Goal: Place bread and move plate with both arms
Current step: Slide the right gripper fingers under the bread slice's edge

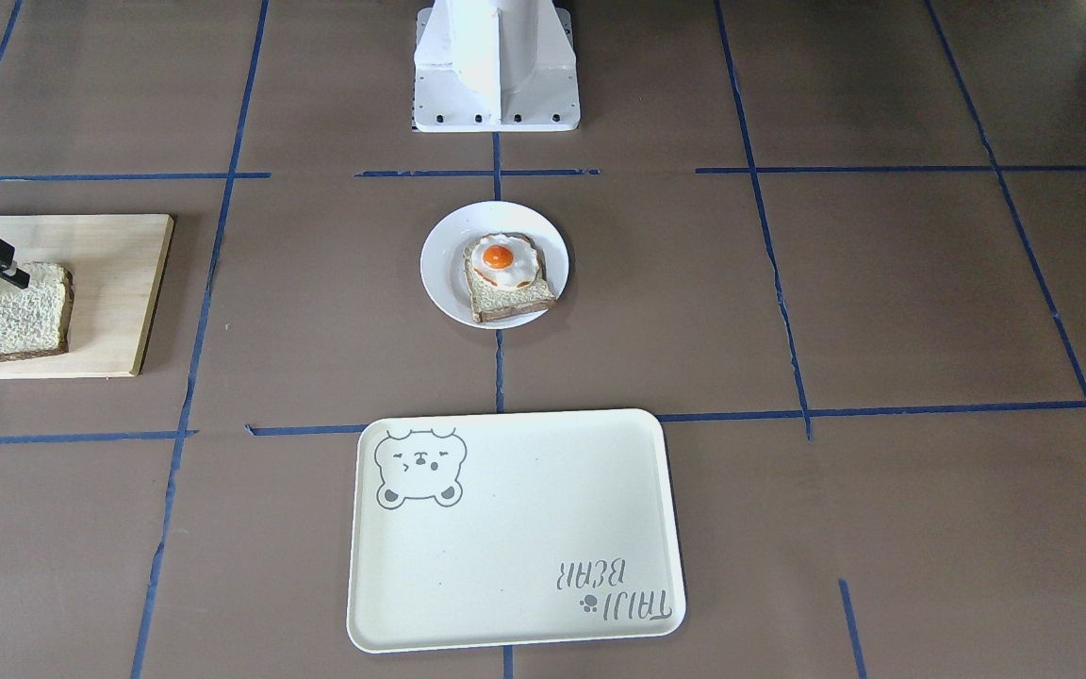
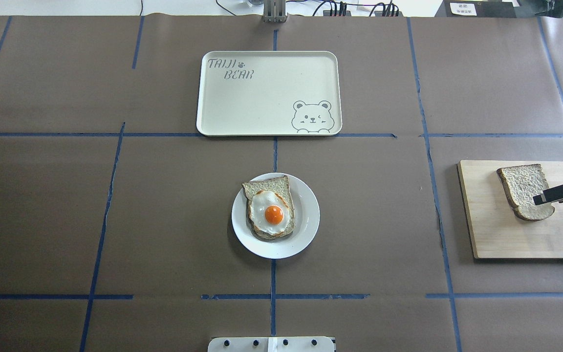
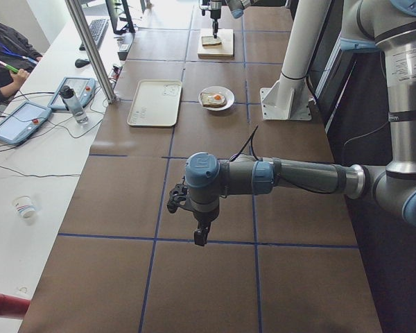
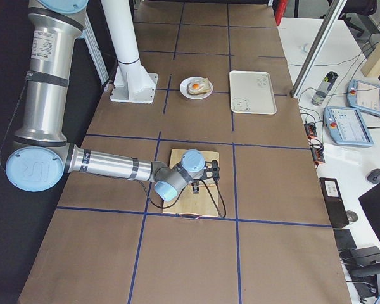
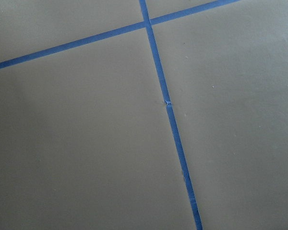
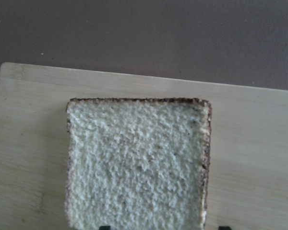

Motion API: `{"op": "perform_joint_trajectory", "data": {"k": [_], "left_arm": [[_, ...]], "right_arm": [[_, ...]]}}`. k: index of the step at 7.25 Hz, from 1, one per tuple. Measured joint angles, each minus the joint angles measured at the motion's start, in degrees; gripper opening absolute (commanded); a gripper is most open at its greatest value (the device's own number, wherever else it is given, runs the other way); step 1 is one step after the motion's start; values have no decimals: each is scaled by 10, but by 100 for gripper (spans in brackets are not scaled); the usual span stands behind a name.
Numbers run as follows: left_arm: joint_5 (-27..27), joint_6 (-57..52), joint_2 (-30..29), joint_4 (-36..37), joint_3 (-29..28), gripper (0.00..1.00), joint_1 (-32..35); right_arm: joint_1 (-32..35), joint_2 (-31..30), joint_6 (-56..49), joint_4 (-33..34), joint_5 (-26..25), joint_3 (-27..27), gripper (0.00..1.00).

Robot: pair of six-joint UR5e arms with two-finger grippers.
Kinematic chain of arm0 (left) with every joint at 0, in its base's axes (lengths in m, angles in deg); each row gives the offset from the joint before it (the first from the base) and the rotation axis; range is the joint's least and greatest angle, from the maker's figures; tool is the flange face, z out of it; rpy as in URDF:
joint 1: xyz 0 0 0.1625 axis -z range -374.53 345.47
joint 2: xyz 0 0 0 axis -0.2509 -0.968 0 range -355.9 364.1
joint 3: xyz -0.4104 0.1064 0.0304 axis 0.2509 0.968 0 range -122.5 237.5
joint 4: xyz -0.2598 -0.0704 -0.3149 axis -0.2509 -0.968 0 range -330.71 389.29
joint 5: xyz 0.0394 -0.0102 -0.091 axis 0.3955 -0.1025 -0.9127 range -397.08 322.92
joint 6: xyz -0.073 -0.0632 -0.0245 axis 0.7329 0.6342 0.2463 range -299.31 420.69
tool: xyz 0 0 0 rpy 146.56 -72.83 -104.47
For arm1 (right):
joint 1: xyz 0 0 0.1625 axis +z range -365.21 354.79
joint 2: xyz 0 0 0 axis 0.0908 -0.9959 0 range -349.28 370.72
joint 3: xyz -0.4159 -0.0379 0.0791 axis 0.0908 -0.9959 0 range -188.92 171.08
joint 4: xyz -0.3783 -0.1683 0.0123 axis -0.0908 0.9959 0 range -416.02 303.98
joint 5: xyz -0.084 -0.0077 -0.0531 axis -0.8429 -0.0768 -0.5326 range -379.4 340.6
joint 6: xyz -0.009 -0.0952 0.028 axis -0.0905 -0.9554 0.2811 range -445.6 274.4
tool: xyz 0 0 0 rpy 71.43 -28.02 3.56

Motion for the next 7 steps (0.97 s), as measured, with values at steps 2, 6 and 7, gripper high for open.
{"op": "perform_joint_trajectory", "data": {"k": [2, 6, 7], "left_arm": [[0, 0, 0, 0, -1, 100, 0], [0, 1, 0, 0, -7, 100, -1], [0, 1, 0, 0, -7, 100, -1]], "right_arm": [[-3, 1, 3, 0, 0, 1, 66], [-9, 2, -1, -4, 0, 2, 55], [-10, 1, -2, -8, 0, 2, 55]]}}
